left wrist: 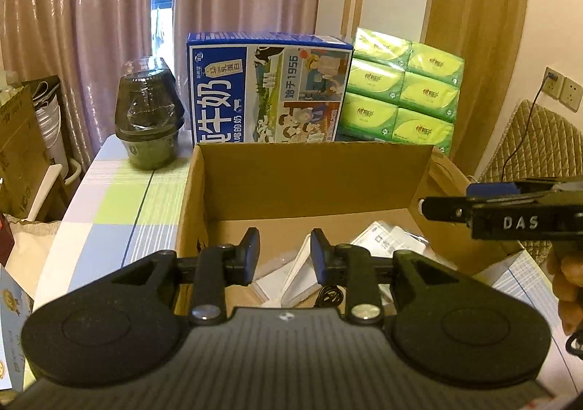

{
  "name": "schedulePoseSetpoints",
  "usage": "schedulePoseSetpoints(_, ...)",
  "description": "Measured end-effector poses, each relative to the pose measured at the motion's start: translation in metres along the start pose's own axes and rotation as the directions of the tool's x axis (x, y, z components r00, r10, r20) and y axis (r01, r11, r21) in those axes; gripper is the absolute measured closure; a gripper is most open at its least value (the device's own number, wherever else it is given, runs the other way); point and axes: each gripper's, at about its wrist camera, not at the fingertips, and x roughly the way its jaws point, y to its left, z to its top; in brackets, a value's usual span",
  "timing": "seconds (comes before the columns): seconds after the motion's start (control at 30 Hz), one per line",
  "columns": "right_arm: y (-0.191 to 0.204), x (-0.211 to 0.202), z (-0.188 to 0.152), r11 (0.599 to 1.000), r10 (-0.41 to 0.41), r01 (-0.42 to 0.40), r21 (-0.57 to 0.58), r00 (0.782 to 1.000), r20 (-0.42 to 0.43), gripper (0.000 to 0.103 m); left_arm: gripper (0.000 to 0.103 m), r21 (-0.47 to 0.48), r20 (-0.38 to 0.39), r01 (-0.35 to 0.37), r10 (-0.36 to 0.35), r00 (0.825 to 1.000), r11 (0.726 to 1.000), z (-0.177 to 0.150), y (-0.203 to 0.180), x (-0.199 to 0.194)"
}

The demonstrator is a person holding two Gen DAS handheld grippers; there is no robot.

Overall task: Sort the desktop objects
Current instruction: 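Open both tools to drop the cable and spray box into the cardboard box, then withdraw both tools from the cardboard box back over the table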

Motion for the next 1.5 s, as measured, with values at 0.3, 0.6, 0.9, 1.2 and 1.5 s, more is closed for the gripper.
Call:
schedulePoseSetpoints(0.3, 0.004, -0.045, -0.008, 1.000, 0.008, -0.007, -0.017, 0.999, 0.037, 0.029, 0.071, 0.011, 0.009, -0.006, 0.005, 1.000, 1.000, -0.010, -0.001, -0.032)
schedulePoseSetpoints(0.6, 0.020, -0.104, -0.025, 0.988, 0.057, -0.045, -0.148, 0.995, 0.077, 0.027, 0.060, 0.052, 0.005, 0.008, -0.008, 1.000, 0.999, -0.024, -0.009, -0.081)
schedulePoseSetpoints(0.9, 0.022, -0.147, -0.074, 0.966, 0.076, -0.070, -0.247, 0.997, 0.017, 0.021, 0.046, 0.092, -0.041, 0.041, -0.037, 0.998, 0.995, -0.065, -0.021, -0.126)
schedulePoseSetpoints(1.2, 0.017, -0.171, -0.109, 0.960, 0.064, -0.070, -0.271, 0.997, -0.033, 0.015, 0.031, 0.142, -0.105, 0.070, -0.055, 0.993, 0.987, -0.113, -0.026, -0.159)
schedulePoseSetpoints(1.5, 0.023, -0.187, -0.128, 0.940, 0.101, -0.116, -0.320, 0.993, -0.065, 0.007, 0.016, 0.163, -0.138, 0.084, -0.062, 0.988, 0.983, -0.142, -0.020, -0.178)
